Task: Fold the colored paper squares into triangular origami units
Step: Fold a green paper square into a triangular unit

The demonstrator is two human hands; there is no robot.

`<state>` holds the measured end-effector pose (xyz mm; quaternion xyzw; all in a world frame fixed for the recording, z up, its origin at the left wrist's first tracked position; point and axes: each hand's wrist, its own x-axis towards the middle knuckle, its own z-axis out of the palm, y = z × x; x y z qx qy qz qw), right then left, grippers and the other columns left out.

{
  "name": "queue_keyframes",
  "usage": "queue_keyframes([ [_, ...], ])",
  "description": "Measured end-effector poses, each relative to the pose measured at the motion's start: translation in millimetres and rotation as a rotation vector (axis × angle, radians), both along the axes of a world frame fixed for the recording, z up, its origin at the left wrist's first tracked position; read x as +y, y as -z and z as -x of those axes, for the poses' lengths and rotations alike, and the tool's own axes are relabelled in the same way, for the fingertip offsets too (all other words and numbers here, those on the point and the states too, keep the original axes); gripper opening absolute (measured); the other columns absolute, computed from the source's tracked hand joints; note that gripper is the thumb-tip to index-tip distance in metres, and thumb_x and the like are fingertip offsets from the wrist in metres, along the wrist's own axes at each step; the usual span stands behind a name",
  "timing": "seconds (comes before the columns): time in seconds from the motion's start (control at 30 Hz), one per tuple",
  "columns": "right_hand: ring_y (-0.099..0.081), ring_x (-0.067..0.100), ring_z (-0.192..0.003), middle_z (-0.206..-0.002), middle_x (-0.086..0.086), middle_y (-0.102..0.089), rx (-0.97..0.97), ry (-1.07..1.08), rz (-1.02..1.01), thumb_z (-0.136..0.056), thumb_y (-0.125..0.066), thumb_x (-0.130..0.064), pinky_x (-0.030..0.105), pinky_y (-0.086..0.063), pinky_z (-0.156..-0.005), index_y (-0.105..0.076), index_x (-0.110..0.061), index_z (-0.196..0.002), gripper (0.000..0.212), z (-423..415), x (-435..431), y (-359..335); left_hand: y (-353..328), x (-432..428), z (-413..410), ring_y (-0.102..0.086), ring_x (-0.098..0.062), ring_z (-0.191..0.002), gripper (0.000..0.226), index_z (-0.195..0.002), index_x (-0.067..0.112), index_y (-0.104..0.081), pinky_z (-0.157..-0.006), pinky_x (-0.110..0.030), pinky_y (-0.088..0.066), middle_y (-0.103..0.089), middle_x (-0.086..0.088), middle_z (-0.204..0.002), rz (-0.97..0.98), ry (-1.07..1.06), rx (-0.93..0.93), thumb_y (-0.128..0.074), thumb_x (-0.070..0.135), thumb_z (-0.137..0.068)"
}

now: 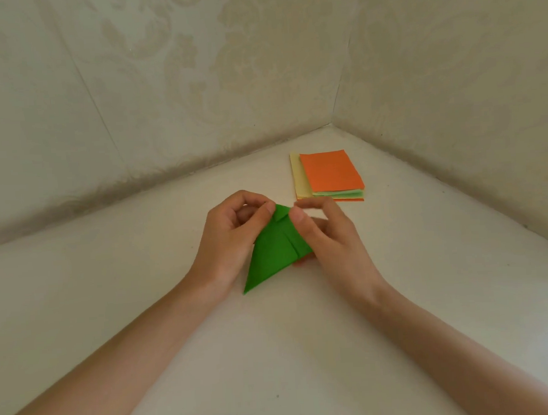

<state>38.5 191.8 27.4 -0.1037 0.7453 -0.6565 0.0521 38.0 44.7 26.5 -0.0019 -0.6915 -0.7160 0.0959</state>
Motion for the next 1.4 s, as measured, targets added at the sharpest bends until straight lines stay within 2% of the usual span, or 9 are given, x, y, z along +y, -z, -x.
queue_keyframes([
  [0.1, -0.061, 0.011, -0.057, -0.066, 0.001, -0.067, -0.052, 0.038, 0.015, -0.088, -0.064, -0.021, 0.025, -0.051, -0.051, -0.055, -0.013, -0.095, 0.014, 4.2, -5.0, -1.0, 2.7, 3.5, -0.3, -0.061, -0.012, -0.080, 0.009, -0.081, 0.014, -0.064, -0.076, -0.030, -0.050, -0.065, -0.002, -0.081, 0.017, -0.017, 0.029, -0.061, 0.009, -0.089],
  [0.2, -0.063, 0.010, -0.059, -0.066, 0.002, -0.068, -0.078, 0.062, 0.069, -0.085, -0.066, -0.006, 0.025, -0.052, -0.052, -0.055, -0.014, -0.091, 0.014, 7.6, -0.9, -1.2, 4.5, 3.4, 1.1, -0.061, -0.013, -0.081, 0.010, -0.081, 0.013, -0.064, -0.073, -0.027, -0.052, -0.063, -0.002, -0.082, -0.066, 0.013, -0.033, -0.059, 0.008, -0.090],
  [0.37, -0.068, 0.018, -0.070, -0.079, 0.012, -0.070, -0.045, 0.102, 0.047, -0.083, -0.068, -0.005, 0.035, -0.055, -0.065, -0.057, -0.020, -0.093, 0.021, 12.9, 7.5, -4.8, 0.1, -5.1, 5.9, -0.065, -0.010, -0.064, 0.007, -0.081, 0.007, -0.062, -0.060, -0.020, -0.054, -0.066, -0.007, -0.074, 0.054, 0.101, -0.099, -0.062, 0.003, -0.087],
  [0.53, -0.065, 0.014, -0.073, -0.084, 0.011, -0.068, -0.062, -0.105, -0.054, -0.084, -0.067, -0.006, 0.027, -0.054, -0.068, -0.059, -0.018, -0.097, 0.020, 14.9, 17.9, -13.4, -5.5, -15.1, 4.5, -0.064, -0.010, -0.061, 0.007, -0.087, 0.007, -0.065, -0.056, -0.019, -0.051, -0.068, -0.001, -0.068, 0.099, 0.312, -0.177, -0.062, 0.001, -0.085],
  [0.7, -0.064, 0.012, -0.075, -0.084, 0.003, -0.067, -0.075, -0.101, -0.050, -0.079, -0.073, -0.014, 0.027, -0.053, -0.070, -0.062, -0.017, -0.092, 0.018, 10.7, 12.4, -5.3, -4.0, -13.2, 2.1, -0.064, -0.007, -0.059, 0.006, -0.083, 0.007, -0.063, -0.055, -0.018, -0.051, -0.068, 0.002, -0.066, 0.163, 0.320, -0.142, -0.061, 0.001, -0.085],
  [0.87, -0.065, 0.027, -0.075, -0.089, 0.021, -0.068, -0.058, -0.060, -0.030, -0.082, -0.070, -0.011, 0.045, -0.054, -0.075, -0.065, -0.014, -0.086, 0.007, 11.8, 11.9, -4.0, -6.5, -14.2, 2.6, -0.066, -0.009, -0.061, 0.004, -0.083, 0.007, -0.064, -0.055, -0.018, -0.052, -0.071, -0.001, -0.069, 0.157, 0.329, -0.148, -0.062, 0.003, -0.085],
  [1.03, -0.067, 0.021, -0.062, -0.081, 0.016, -0.069, -0.099, -0.028, 0.069, -0.084, -0.067, -0.005, 0.029, -0.055, -0.057, -0.062, -0.006, -0.091, 0.009, 12.4, 14.9, -5.6, -9.3, -18.6, 3.3, -0.070, -0.013, -0.073, 0.011, -0.095, 0.007, -0.065, -0.060, -0.018, -0.052, -0.074, -0.007, -0.083, 0.138, 0.346, -0.145, -0.060, 0.003, -0.087],
  [1.23, -0.067, 0.031, -0.091, -0.097, 0.011, -0.069, -0.027, -0.134, 0.042, -0.084, -0.059, 0.009, 0.037, -0.054, -0.084, -0.069, -0.015, -0.091, 0.027, 15.7, 19.9, -6.3, -9.6, -22.7, 3.6, -0.071, -0.014, -0.079, 0.016, -0.092, 0.009, -0.066, -0.066, -0.019, -0.054, -0.074, -0.002, -0.084, 0.163, 0.318, -0.079, -0.057, -0.004, -0.087],
  [1.4, -0.070, 0.022, -0.078, -0.084, 0.006, -0.072, -0.059, -0.151, 0.137, -0.083, -0.056, 0.012, 0.026, -0.055, -0.073, -0.070, -0.006, -0.087, 0.024, 14.3, 20.8, -7.2, -9.4, -23.4, 3.2, -0.070, -0.011, -0.081, 0.022, -0.089, 0.008, -0.070, -0.068, -0.018, -0.053, -0.074, -0.004, -0.084, 0.162, 0.296, -0.075, -0.055, -0.008, -0.087],
])
